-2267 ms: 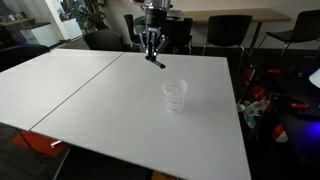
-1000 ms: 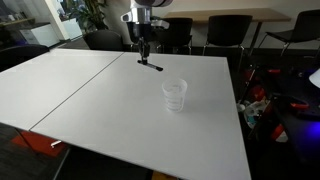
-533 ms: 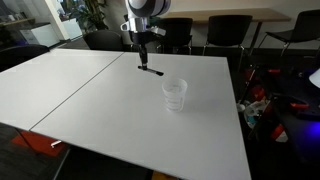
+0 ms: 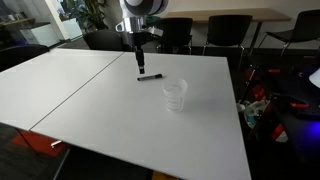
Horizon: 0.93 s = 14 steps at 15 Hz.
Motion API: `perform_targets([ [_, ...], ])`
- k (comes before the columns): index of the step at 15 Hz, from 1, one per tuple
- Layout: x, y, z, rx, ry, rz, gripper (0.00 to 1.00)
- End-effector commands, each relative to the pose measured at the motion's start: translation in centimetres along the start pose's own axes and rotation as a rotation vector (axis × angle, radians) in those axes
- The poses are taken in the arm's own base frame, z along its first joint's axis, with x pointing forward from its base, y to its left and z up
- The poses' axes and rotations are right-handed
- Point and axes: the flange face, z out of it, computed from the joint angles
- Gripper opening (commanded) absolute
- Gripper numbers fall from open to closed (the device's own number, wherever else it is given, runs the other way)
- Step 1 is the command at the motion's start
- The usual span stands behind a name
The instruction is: Pick up the pen from the plastic cup and put it on the table.
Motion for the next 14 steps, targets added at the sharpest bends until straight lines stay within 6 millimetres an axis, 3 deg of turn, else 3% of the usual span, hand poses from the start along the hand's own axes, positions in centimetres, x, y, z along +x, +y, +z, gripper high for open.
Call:
perform_targets([
  [1, -1.5, -4.2, -2.5, -0.009, -0.008, 0.019, 1.0],
  [9, -6.0, -10.6, -5.7, -0.067, 0.049, 0.049, 1.0],
  [12, -7.8, -11.7, -6.1, -0.088, 0.071, 0.059, 1.0],
  [13, -5.9, -10.3, -5.2, -0.062, 0.053, 0.032, 1.0],
  [14, -6.5, -10.6, -5.3, -0.068, 0.056, 0.033, 1.0],
])
